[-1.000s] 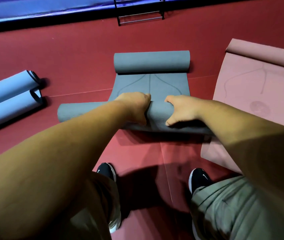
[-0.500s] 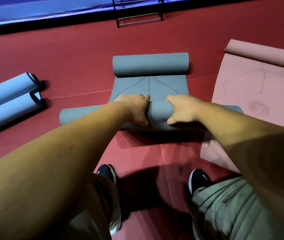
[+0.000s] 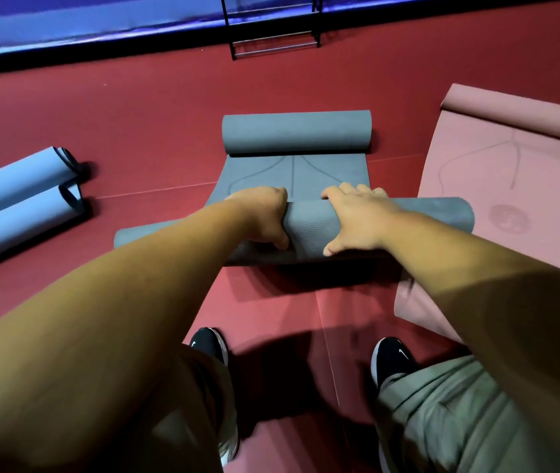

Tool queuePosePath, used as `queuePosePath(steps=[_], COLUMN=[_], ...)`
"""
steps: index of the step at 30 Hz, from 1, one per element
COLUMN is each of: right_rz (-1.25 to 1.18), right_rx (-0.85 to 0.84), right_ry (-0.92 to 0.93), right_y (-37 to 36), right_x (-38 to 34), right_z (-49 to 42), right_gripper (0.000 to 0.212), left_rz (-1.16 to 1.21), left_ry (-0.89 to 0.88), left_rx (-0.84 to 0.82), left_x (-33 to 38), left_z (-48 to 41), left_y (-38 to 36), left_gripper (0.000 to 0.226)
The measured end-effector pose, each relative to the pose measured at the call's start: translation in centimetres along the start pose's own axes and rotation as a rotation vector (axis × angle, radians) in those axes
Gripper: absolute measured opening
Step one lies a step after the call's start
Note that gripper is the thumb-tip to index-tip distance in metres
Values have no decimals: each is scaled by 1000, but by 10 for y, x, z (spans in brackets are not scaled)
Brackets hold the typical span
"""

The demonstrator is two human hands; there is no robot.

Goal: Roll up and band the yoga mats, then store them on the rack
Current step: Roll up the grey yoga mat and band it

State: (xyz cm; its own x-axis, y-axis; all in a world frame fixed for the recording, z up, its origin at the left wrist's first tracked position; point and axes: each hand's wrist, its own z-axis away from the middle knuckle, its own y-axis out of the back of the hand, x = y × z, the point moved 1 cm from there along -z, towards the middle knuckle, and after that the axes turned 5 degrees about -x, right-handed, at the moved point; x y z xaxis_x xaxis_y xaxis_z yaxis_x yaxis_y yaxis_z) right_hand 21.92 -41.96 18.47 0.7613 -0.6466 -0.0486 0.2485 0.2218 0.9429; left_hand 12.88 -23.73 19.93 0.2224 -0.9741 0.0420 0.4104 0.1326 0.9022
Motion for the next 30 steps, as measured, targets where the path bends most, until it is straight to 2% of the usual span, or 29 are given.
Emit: queuePosePath(steps=[3, 8, 15, 20, 26, 30], right_rz=[-6, -58, -196, -202, 52, 79], right_rx=[35, -24, -127, -137, 19, 103], right_ry=[-17, -30, -49, -42, -35, -23], right_y=[0, 5, 5, 6, 2, 3], right_x=[-1, 4, 13, 12, 5, 4], right_z=[-1, -2, -2, 0, 2, -1], right_gripper=[104, 94, 99, 103, 119, 97], left_rz=[30, -6, -263, -159, 51, 80], left_ry=[9, -9, -65, -70, -10, 1], left_rx=[-26, -15, 139, 126, 36, 10], left_x=[-3, 4, 16, 14, 1, -2], left_z=[-3, -1, 4, 0, -7, -8], left_y=[0, -3, -11, -9, -1, 0], left_gripper=[67, 62, 93, 70, 64, 56])
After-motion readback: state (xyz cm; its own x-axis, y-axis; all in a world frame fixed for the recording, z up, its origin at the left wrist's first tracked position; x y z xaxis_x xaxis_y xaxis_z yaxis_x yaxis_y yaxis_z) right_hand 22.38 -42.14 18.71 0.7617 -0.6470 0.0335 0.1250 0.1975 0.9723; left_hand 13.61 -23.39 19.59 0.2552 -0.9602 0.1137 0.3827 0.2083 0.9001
